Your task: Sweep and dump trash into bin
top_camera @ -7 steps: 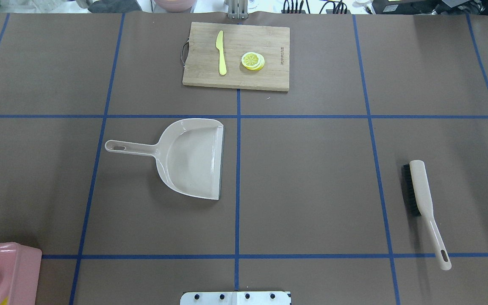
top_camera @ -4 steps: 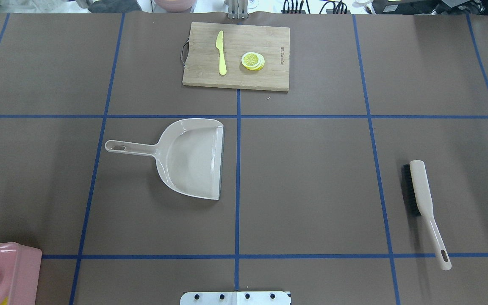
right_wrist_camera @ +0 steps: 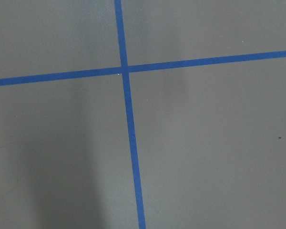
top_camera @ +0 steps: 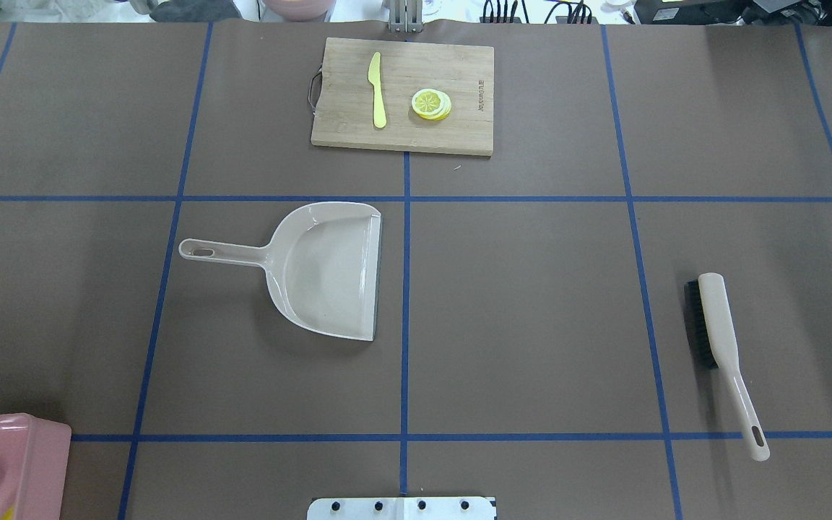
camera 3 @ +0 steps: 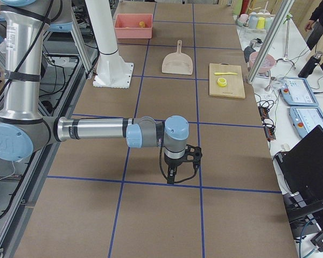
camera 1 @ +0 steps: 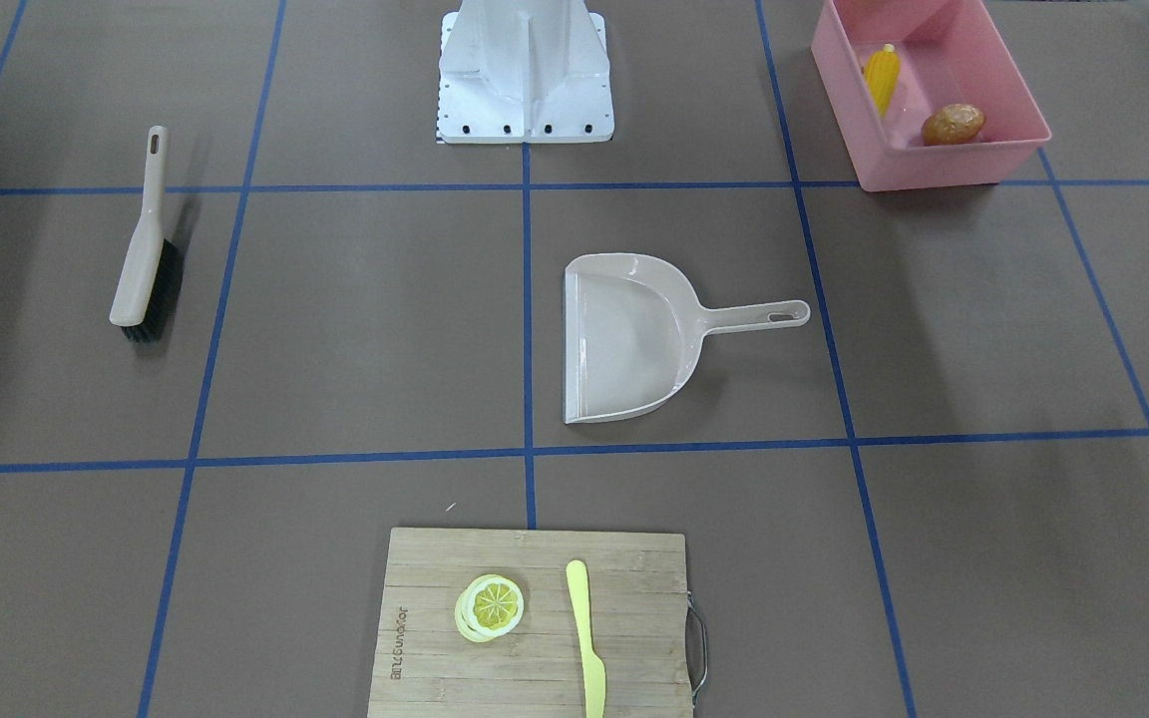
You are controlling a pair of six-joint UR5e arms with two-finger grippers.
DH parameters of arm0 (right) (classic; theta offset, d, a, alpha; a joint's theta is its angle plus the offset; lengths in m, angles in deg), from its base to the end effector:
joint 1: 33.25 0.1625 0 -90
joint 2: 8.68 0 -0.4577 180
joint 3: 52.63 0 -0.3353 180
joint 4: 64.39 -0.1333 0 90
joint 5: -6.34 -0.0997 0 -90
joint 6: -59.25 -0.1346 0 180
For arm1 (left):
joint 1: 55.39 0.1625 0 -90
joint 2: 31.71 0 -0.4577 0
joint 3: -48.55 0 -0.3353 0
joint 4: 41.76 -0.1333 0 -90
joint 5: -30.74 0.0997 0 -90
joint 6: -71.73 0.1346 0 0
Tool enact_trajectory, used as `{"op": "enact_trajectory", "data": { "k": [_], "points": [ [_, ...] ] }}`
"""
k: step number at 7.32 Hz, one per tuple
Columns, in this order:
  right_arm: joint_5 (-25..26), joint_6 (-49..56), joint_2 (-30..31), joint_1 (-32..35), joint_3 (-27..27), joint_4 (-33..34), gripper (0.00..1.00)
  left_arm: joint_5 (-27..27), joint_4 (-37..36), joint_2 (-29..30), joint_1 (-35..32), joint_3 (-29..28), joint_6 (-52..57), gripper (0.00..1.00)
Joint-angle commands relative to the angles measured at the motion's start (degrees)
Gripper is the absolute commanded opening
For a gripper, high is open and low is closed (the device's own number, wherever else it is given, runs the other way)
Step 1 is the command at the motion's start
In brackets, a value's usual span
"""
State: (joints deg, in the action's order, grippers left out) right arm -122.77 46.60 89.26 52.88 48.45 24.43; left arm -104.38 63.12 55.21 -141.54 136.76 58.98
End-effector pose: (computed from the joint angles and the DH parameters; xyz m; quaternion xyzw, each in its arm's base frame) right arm 0.0227 -0.3813 0.6941 -0.0129 -0.3361 0.0595 0.9399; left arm -0.0094 -0.4258 0.7242 0.0246 0.3898 -0.0380 0.9198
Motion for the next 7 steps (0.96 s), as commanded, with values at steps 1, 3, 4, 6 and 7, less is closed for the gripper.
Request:
{"op": "enact_trajectory", "data": {
  "k": [1,3,4,6,7],
  "points": [
    [0.0,0.0,0.05,0.0,0.0,0.03,1.0,0.03,-0.03,0.35,0.02,0.03,-0.09,0.99],
    [0.0,0.0,-0.04,0.0,0.0,0.03,1.0,-0.06,-0.03,-0.17,-0.06,0.3,0.0,0.99],
    [0.0,0.0,-0.04,0.0,0.0,-0.05,1.0,-0.23,0.06,-0.26,-0.24,0.64,0.0,0.99],
    [0.0,0.0,-0.04,0.0,-0.17,-0.05,1.0,0.21,0.06,-1.39,-0.24,2.3,0.18,0.99],
    [0.09,0.0,-0.04,0.0,-0.18,-0.05,1.0,0.21,0.06,-2.1,-0.24,2.84,0.18,0.99]
  ]
}}
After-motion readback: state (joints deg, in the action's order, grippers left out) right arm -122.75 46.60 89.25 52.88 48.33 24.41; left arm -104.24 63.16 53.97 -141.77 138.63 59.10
